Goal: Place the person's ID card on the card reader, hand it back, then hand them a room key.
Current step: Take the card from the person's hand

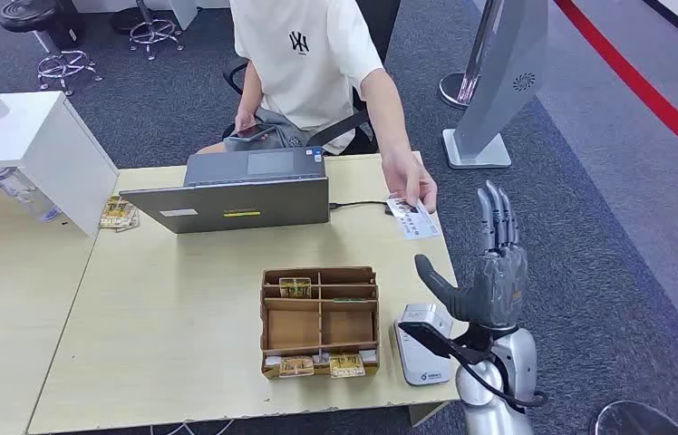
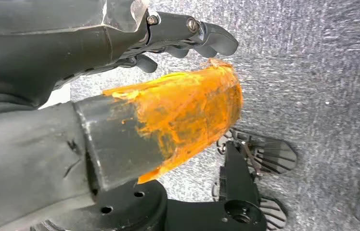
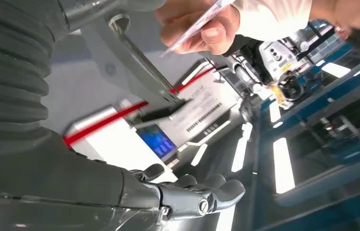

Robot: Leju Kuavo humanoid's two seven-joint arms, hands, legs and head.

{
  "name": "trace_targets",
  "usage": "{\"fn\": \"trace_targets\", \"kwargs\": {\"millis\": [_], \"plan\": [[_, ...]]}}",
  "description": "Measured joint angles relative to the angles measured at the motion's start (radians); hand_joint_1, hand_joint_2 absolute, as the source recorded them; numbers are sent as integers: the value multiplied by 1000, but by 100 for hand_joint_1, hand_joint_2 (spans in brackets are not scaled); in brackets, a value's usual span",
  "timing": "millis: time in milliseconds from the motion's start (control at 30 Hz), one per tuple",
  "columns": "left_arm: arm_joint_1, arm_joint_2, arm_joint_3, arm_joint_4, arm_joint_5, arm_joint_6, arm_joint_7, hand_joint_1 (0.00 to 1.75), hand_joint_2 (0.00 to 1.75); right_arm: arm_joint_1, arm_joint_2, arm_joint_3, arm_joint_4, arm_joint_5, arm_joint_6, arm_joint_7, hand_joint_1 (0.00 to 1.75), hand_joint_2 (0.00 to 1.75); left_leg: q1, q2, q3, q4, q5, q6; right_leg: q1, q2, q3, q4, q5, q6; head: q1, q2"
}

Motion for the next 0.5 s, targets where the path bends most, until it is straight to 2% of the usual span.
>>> {"fn": "trace_targets", "kwargs": {"millis": [133,167,267,300,500], "plan": [[-1,0,1,0,-9,0,5,0,0,2,0,-1,-23,60,0,0,0,175,0,0,0,0,0,0,0,0,0,0,0,0,0,0],[-1,0,1,0,-10,0,7,0,0,2,0,-1,-29,73,0,0,6,175,0,0,0,0,0,0,0,0,0,0,0,0,0,0],[-2,0,1,0,-15,0,10,0,0,3,0,-1,-42,116,0,0,134,175,0,0,0,0,0,0,0,0,0,0,0,0,0,0],[-2,0,1,0,-16,0,12,0,0,3,0,-1,-45,128,0,0,171,175,0,0,0,0,0,0,0,0,0,0,0,0,0,0],[-4,0,3,0,-22,0,21,0,0,4,0,-1,-50,167,0,0,175,175,0,0,0,0,0,0,0,0,0,0,0,0,0,0]]}}
